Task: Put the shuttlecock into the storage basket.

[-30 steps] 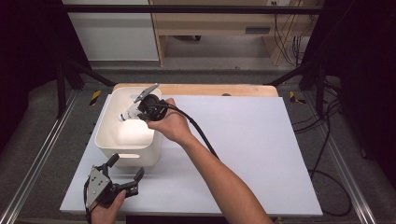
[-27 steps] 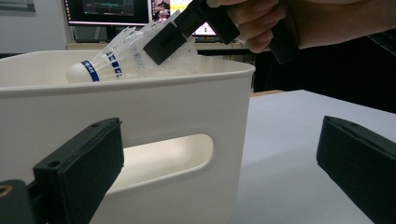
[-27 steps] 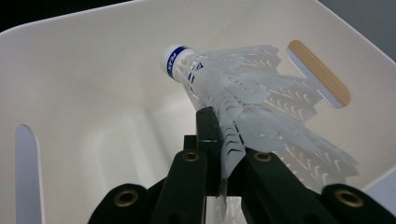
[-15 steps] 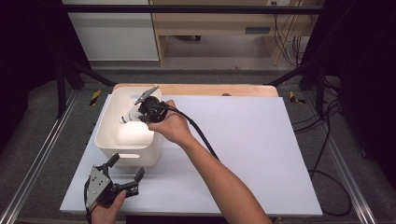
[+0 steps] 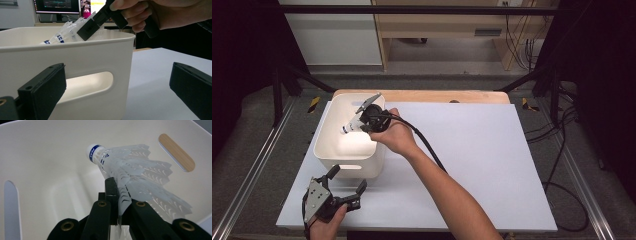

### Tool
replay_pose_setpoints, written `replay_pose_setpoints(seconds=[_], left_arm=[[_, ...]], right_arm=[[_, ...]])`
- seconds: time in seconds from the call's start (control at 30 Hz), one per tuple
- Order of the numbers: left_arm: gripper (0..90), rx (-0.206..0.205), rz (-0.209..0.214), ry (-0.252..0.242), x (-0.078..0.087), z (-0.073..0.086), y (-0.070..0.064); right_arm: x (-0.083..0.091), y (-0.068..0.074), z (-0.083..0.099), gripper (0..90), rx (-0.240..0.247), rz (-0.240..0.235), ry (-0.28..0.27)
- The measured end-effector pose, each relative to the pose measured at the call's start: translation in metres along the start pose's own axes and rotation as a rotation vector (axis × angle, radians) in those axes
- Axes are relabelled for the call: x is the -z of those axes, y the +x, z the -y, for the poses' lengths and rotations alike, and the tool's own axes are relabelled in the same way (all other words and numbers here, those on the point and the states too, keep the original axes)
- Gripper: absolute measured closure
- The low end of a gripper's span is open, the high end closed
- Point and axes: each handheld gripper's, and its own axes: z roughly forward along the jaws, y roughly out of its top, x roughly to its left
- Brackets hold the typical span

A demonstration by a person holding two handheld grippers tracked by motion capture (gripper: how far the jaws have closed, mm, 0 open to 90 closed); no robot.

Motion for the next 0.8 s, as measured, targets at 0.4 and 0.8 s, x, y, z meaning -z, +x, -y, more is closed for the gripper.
replay_pose_setpoints(seconds=[0.4,0.8], left_arm=[[0.8,0.0,0.0,-0.001,0.0001,-0.0001,0.0001],[0.8,0.0,0.0,0.001,0.0001,-0.0002,-0.0001]], right_arm=[[-0.0002,-0.0003,0.0012,88.7,-0.003,-0.002,0.003],[0.0044,0.0023,0.0039,66.0,-0.026,0.006,0.048]])
